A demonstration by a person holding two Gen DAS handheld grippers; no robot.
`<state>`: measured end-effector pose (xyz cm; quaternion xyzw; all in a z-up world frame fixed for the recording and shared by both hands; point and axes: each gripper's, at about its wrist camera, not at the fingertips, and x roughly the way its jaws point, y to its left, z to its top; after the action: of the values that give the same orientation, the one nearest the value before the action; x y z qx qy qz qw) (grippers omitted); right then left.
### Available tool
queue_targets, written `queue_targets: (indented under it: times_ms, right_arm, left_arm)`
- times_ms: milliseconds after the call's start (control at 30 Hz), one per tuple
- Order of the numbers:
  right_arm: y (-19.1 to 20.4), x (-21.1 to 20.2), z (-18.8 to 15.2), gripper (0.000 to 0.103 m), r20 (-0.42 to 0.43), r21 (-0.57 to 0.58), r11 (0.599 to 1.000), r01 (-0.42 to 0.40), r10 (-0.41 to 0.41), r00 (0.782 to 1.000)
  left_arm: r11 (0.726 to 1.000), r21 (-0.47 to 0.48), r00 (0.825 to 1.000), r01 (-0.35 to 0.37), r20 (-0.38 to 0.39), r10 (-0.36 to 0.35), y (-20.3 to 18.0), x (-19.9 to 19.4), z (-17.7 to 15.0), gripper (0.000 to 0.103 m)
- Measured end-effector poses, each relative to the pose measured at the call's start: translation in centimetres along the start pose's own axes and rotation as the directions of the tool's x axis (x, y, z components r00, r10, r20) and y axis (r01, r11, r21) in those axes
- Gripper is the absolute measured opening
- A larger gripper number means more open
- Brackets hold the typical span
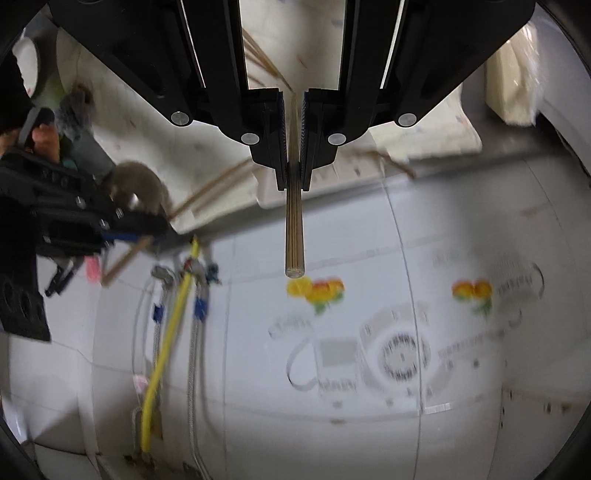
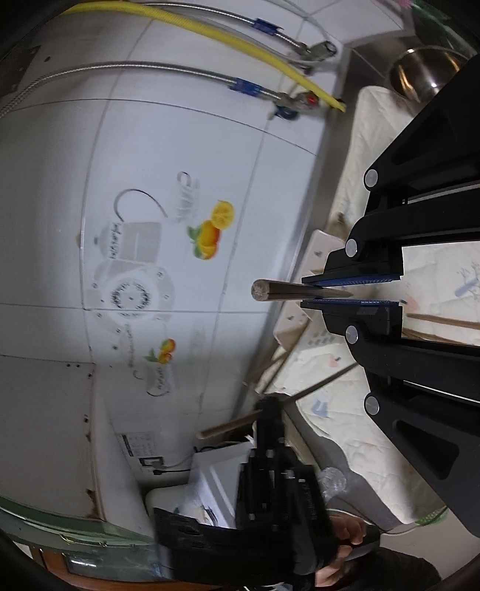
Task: Organize utensils
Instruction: 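Lift a chopstick with the left tool while the right tool lifts another toward the holder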
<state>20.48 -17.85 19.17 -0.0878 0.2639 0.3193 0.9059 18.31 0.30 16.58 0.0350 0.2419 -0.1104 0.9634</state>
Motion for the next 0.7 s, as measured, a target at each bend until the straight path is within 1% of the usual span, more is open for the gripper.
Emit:
queue_targets:
  times_ms: [100, 167, 200, 267, 333, 467, 700]
  right_arm:
    - [-0.5, 0.2, 1.2, 0.006, 0.008, -0.004, 1.000, 0.016, -0.016, 1.000]
    - [-0.9, 0.6, 1.8, 0.006, 0.008, -0.005, 1.000, 0.028, -0.028, 1.000]
    - [-1.0, 0.8, 2.0, 0.006, 0.007, -0.003, 1.000, 0.030, -0.030, 1.000]
    - [-1.4, 1.5, 2.4, 0.006, 0.000, 0.002, 0.999, 0.036, -0.036, 0.999]
    - [-1.8, 2.2, 2.6, 0.006, -0.008, 0.008, 0.999, 0.039, -0.039, 0.999]
    - [-2.1, 3.8, 2.4, 0.006, -0.039, 0.014, 0.999, 0.038, -0.038, 0.999]
    - [-2.5, 6.0, 1.5, 0.006, -0.099, 0.017, 0.999, 0.040, -0.038, 0.994]
  left_arm:
    - [1.000, -0.010, 0.999, -0.012, 0.041, 0.013, 0.9, 0.0, 2.1, 0.005]
    - [0.999, -0.009, 0.996, -0.048, 0.073, 0.049, 1.3, 0.1, 3.5, 0.005]
    - [0.998, -0.011, 0.995, -0.055, 0.084, 0.056, 1.5, 0.3, 4.1, 0.005]
    - [0.998, -0.029, 0.994, -0.059, 0.095, 0.062, 2.0, 0.9, 4.8, 0.005]
    - [0.995, -0.030, 0.990, -0.095, 0.100, 0.097, 2.4, 1.9, 5.2, 0.005]
    - [0.994, -0.069, 0.994, -0.091, 0.060, 0.095, 3.6, 4.3, 5.0, 0.005]
    - [0.988, -0.132, 0.996, -0.079, -0.039, 0.075, 5.5, 8.0, 2.9, 0.005]
